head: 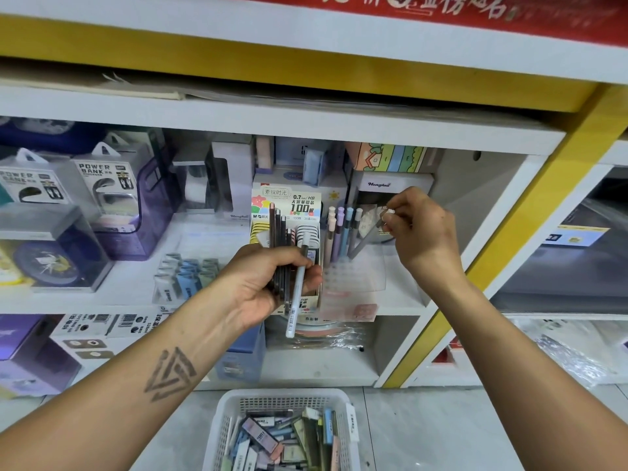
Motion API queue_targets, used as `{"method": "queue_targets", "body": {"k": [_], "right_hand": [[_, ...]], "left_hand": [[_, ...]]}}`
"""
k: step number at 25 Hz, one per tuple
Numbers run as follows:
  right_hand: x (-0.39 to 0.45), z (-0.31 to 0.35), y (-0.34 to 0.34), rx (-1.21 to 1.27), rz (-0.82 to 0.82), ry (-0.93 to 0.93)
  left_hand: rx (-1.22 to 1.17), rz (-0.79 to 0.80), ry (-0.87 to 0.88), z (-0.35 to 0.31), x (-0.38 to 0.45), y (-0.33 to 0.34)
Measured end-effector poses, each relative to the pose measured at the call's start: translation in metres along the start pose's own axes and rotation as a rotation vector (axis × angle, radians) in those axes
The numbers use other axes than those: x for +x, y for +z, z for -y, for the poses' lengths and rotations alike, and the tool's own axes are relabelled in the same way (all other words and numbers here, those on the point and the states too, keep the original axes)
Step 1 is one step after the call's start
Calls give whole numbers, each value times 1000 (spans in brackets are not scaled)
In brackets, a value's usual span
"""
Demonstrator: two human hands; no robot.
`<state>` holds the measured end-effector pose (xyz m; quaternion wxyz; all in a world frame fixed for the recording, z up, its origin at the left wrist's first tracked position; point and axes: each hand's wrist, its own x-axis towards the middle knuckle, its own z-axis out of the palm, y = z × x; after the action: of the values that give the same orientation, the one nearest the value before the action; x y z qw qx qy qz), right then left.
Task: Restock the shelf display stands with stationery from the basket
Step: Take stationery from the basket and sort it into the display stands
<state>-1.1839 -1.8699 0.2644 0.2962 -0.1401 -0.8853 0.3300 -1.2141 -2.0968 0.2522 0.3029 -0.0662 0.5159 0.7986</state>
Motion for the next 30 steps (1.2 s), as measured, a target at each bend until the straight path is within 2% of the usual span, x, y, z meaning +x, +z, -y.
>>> {"method": "queue_targets", "body": {"k": [5, 10, 14, 30], "right_hand": [[3, -1, 4, 8, -15, -6], [7, -1, 8, 182, -11, 59], [9, 2, 12, 229, 0, 54], [7, 5, 13, -7, -18, -13]], "left_hand": [[4, 17, -4, 2, 2, -4], [3, 43, -3, 1, 3, -6], [5, 42, -2, 0, 5, -6], [-10, 26, -14, 0, 7, -5]]}}
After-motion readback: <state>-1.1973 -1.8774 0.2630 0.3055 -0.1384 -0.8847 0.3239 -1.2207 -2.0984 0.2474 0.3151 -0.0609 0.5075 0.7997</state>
